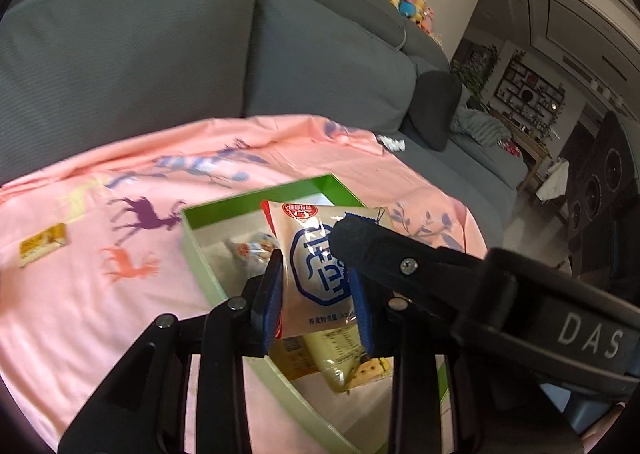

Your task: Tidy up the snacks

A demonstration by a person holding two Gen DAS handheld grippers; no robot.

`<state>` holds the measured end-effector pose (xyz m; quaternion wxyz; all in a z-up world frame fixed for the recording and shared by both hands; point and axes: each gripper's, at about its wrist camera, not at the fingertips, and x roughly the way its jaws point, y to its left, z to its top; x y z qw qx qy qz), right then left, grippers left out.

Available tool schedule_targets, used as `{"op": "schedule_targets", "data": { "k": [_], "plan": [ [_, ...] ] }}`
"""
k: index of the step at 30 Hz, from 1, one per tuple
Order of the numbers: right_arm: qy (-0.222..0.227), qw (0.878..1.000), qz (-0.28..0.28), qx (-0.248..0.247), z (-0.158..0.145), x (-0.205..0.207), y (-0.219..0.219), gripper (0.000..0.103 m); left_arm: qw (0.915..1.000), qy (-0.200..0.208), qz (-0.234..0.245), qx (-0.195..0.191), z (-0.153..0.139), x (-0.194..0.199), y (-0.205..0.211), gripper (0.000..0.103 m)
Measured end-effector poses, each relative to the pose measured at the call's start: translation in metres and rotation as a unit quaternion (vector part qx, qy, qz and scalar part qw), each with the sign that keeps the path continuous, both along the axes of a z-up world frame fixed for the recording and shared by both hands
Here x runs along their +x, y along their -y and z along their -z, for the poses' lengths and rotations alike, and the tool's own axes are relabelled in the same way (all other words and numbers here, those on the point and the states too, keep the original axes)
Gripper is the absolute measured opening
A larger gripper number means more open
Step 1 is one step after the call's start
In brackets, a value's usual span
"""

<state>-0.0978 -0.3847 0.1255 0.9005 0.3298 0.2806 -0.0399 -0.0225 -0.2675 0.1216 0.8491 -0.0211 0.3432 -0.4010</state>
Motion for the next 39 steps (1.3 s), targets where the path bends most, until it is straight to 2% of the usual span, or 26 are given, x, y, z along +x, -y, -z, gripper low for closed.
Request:
{"op": "schedule_targets", "data": {
  "k": [7,12,15,17,19,21,23,25,29,31,34,39],
  "plan": [
    [-0.039,0.999,0.034,0.01,0.016,0.001,0.019,0.063,0.9983,-0.053,0.024,-0.003,0.021,0.007,0.02,0.031],
    [-0.066,0.997,0.048,-0.001,0.022,0.001,0.026,0.063,0.9956,-0.085,0.04,-0.004,0.03,0.007,0.028,0.032],
    [-0.08,0.995,0.062,0.001,0.025,0.001,0.031,0.063,0.9949,-0.091,0.043,-0.003,0.032,0.004,0.029,0.031],
    [-0.085,0.994,0.068,-0.004,0.025,0.0,0.032,0.063,0.9947,-0.095,0.041,-0.003,0.034,0.004,0.029,0.034],
    [-0.086,0.993,0.074,-0.005,0.024,-0.002,0.033,0.063,0.9946,-0.097,0.036,0.007,0.035,0.005,0.028,0.053],
    [-0.084,0.993,0.079,-0.005,0.024,-0.002,0.033,0.063,0.9953,-0.091,0.033,-0.001,0.033,0.004,0.022,0.056],
    [-0.081,0.993,0.085,-0.012,0.021,-0.003,0.031,0.063,0.9962,-0.083,0.023,-0.012,0.027,0.004,0.012,0.06],
    [-0.082,0.992,0.093,-0.024,0.018,-0.004,0.029,0.063,0.9965,-0.08,0.008,-0.021,0.021,0.004,-0.001,0.07],
    [-0.077,0.991,0.095,-0.049,0.011,-0.004,0.02,0.068,0.9969,-0.071,-0.021,-0.028,0.012,0.006,-0.029,0.075],
    [-0.069,0.992,0.092,-0.057,0.007,-0.005,0.015,0.073,0.9964,-0.068,-0.044,-0.023,0.008,0.007,-0.047,0.08],
    [-0.059,0.992,0.088,-0.068,0.001,-0.005,0.007,0.074,0.995,-0.057,-0.082,-0.011,0.002,0.007,-0.078,0.081],
    [-0.053,0.991,0.078,-0.091,-0.006,0.0,-0.008,0.077,0.9875,-0.037,-0.152,0.022,-0.007,0.002,-0.133,0.083]
  ]
}}
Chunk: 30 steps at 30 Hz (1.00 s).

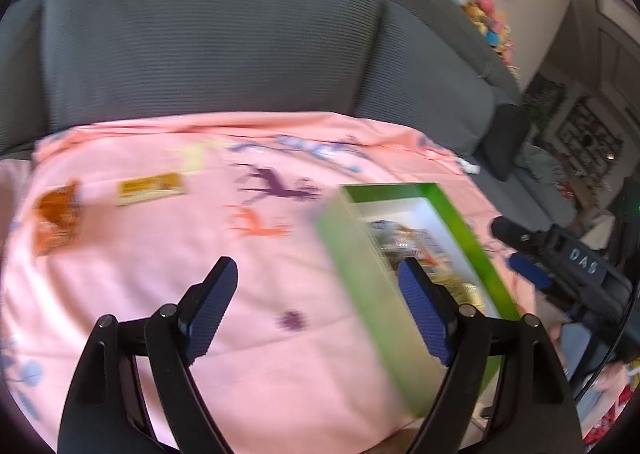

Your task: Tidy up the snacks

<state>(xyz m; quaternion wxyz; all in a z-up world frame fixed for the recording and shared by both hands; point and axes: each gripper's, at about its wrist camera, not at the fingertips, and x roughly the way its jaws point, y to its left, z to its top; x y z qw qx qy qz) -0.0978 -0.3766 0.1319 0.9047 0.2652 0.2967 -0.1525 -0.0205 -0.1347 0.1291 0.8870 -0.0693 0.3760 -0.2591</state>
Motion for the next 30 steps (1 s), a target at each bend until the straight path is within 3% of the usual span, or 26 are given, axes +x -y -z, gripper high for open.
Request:
{"op": "schedule_targets", "data": {
  "k": [8,13,19,24,30],
  "plan": [
    [-0.002,0.998,-0.033,-0.051,-0.013,0.01,-0.041,0.082,0.9939,0.02,-0.104,0.032,-0.008,-0.015,-0.087,0.088],
    [-0.023,0.994,-0.055,-0.095,-0.016,0.019,-0.074,0.082,0.9836,0.014,-0.177,0.028,0.01,-0.024,-0.145,0.088],
    [-0.044,0.98,-0.109,-0.16,-0.014,0.035,-0.129,0.082,0.9697,-0.013,-0.242,0.031,0.031,-0.014,-0.193,0.088],
    [-0.065,0.967,-0.138,-0.206,-0.002,0.052,-0.175,0.082,0.9677,-0.029,-0.249,0.022,0.043,-0.005,-0.206,0.088],
    [-0.074,0.957,-0.177,-0.217,0.016,0.068,-0.223,0.082,0.9661,-0.054,-0.251,0.03,0.056,0.001,-0.211,0.088]
  ]
}}
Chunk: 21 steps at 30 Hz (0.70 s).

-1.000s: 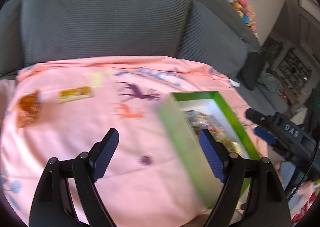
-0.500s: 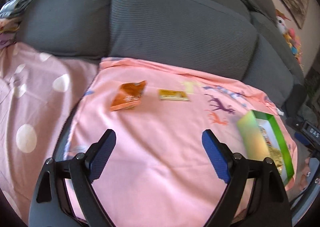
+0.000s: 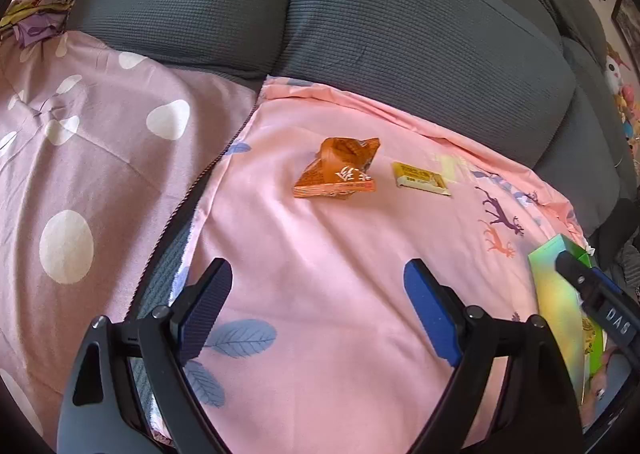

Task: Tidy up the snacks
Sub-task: 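Move the right gripper toward the orange snack bag on the sheet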

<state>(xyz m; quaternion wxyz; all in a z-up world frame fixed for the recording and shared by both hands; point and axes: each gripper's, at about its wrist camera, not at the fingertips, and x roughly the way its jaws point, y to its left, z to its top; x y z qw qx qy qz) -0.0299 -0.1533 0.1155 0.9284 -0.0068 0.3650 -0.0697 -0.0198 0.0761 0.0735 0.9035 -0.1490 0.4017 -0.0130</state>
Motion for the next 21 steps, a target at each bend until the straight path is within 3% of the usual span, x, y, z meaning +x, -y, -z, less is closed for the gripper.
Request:
{"op": "schedule_targets", "data": {
  "k": [7,21],
  "plan": [
    [-0.035,0.999,-0.037,0.008,0.023,0.011,-0.032,0.082,0.9997,-0.01,-0.02,-0.005,0.006,0.002,-0.013,0.088],
    [-0.038,0.998,-0.058,0.008,0.028,0.005,-0.042,0.082,0.9994,-0.018,-0.028,0.005,0.014,0.003,-0.011,0.088]
  ]
}}
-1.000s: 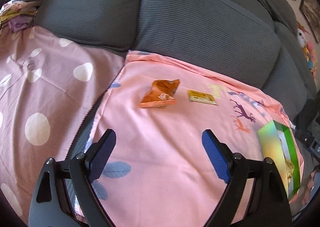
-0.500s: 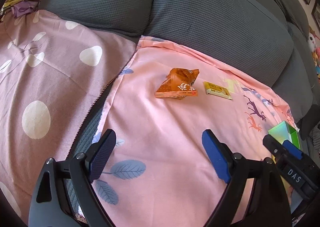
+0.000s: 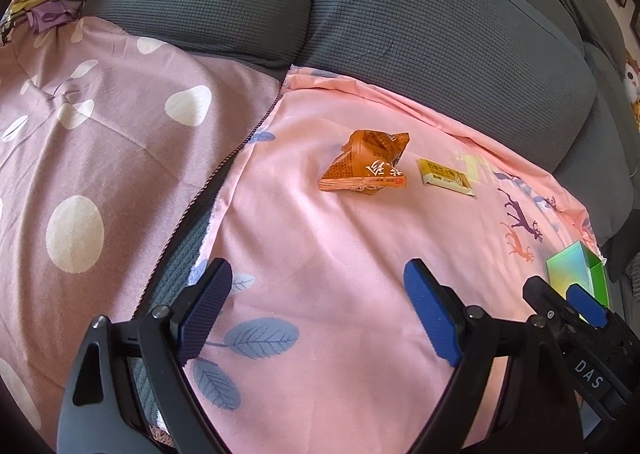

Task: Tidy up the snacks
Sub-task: 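Move the right gripper toward the orange snack bag on the sheet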

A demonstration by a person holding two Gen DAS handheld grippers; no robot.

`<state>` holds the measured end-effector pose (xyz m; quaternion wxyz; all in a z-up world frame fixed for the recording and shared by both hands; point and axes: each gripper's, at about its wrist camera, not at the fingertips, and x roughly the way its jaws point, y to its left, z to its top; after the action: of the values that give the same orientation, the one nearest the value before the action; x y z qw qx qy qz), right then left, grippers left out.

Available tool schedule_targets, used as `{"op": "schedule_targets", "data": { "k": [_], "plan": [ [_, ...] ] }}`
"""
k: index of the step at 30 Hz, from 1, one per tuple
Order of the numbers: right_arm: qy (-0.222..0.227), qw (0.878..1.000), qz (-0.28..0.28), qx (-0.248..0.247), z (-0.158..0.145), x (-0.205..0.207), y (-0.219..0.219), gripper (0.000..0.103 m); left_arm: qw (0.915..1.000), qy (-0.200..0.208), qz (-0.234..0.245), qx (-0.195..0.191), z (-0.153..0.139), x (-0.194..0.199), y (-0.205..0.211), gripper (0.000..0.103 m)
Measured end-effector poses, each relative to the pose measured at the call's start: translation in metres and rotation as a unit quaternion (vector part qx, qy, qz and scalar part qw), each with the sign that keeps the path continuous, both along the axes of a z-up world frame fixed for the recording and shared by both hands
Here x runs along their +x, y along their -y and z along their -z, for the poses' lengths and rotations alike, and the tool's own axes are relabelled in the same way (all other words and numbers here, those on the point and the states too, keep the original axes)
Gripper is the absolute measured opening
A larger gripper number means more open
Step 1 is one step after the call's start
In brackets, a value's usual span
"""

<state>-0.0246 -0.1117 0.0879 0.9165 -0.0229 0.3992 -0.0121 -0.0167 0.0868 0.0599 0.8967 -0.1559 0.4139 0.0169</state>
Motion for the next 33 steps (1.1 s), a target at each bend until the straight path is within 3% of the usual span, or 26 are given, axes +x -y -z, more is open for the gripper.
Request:
{"op": "schedule_targets", "data": {
  "k": [33],
  "plan": [
    [-0.013,1.0,0.004,0.004,0.0048,0.0036,0.0002,0.082,0.9998,-0.021,-0.006,-0.006,0.0081,0.0011,0.0,0.088]
  ]
}}
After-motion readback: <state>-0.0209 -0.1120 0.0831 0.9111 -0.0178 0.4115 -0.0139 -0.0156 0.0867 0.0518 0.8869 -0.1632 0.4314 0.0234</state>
